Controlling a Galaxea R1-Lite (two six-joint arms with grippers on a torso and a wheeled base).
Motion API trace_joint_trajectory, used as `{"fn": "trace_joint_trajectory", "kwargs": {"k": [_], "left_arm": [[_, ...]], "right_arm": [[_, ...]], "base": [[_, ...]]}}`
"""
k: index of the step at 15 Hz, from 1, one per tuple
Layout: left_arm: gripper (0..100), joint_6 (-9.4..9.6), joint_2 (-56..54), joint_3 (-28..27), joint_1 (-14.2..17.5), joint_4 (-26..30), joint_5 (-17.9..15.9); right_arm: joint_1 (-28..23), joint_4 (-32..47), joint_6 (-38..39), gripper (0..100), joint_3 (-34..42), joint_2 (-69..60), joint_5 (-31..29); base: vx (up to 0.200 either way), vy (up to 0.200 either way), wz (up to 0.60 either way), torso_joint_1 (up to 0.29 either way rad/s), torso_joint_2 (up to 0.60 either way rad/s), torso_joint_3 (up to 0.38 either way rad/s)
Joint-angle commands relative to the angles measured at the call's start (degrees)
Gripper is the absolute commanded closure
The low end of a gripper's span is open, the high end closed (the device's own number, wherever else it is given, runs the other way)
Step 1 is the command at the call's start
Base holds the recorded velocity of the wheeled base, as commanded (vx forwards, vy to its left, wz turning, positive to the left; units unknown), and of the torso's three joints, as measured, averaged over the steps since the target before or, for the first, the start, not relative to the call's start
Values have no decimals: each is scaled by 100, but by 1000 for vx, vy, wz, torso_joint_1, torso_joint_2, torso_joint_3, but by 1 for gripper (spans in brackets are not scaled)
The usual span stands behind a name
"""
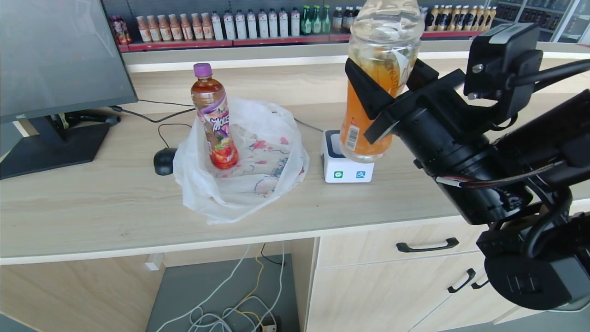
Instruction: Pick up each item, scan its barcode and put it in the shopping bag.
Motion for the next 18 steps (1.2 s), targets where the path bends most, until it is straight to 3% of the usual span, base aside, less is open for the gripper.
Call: {"fn": "trace_joint_trajectory", "kwargs": {"k": [1,5,18], "left_arm": [[0,-1,-2,0,1,4,9],[0,-1,-2,0,1,4,0],[0,70,-2,0,-7,4,0]], "right_arm": [[-154,-9,254,100,262,-191,1],[-391,-9,1186,100,965,-428,-7],[-1235,-9,1379,100,965,-472,-25]], "base": [[0,0,0,0,0,0],[0,0,0,0,0,0],[0,0,0,0,0,0]]}}
